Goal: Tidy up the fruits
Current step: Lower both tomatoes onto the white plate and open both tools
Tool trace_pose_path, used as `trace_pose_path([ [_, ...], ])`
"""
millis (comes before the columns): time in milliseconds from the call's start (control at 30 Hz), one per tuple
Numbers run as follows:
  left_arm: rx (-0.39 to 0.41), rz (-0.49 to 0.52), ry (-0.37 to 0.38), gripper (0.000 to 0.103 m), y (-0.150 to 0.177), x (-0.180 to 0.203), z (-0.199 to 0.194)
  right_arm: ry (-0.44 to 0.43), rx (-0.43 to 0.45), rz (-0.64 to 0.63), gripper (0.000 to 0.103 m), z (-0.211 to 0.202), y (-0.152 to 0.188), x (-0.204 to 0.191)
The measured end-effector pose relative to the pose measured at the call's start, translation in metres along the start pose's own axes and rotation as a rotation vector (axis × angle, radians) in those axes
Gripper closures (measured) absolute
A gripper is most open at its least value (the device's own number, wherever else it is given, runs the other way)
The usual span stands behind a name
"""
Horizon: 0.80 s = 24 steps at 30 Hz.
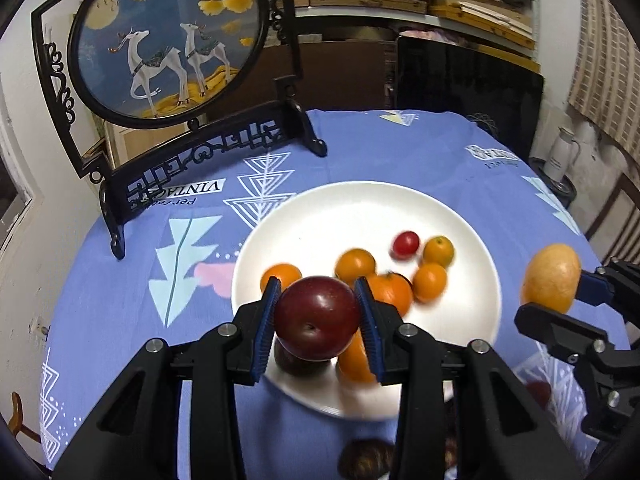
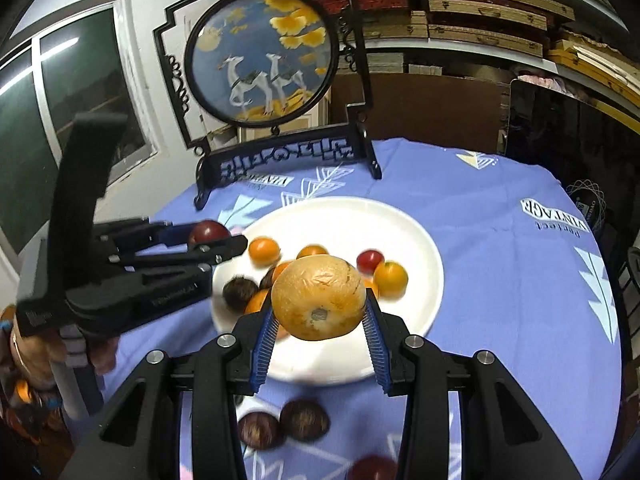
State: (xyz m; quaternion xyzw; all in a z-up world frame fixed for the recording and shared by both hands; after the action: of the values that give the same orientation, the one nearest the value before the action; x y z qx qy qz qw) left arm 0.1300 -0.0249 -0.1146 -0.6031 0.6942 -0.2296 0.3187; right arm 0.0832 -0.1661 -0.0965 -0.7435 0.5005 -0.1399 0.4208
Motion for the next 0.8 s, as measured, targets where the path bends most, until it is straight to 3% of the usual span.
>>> trace_pose_path([
  [267,-0.030,0.002,-0.048,0.066,-0.005,-0.003,0.031,0.031,-0.023,0.016,0.062,0.035,-0.021,0.020],
  [800,-0.038,0.023,-0.048,0.066,-0.010,0.003,0.062,0.043,-0.060,0.021,0.061,0.076,-0.033,0.032],
])
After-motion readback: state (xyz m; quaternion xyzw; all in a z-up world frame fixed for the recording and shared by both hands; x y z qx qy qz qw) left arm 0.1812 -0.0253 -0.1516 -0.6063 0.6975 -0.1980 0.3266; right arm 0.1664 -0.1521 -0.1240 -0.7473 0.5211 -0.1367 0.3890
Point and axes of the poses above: each gripper's, at about its wrist camera, not at the fingertips, and z roughly the way its jaws point, x to its right, y to its underside, the point moved 5 cm from there along z, roughly the way its jaws point, and after that the axes turned 7 degrees about -y, right-handed, at the moved point
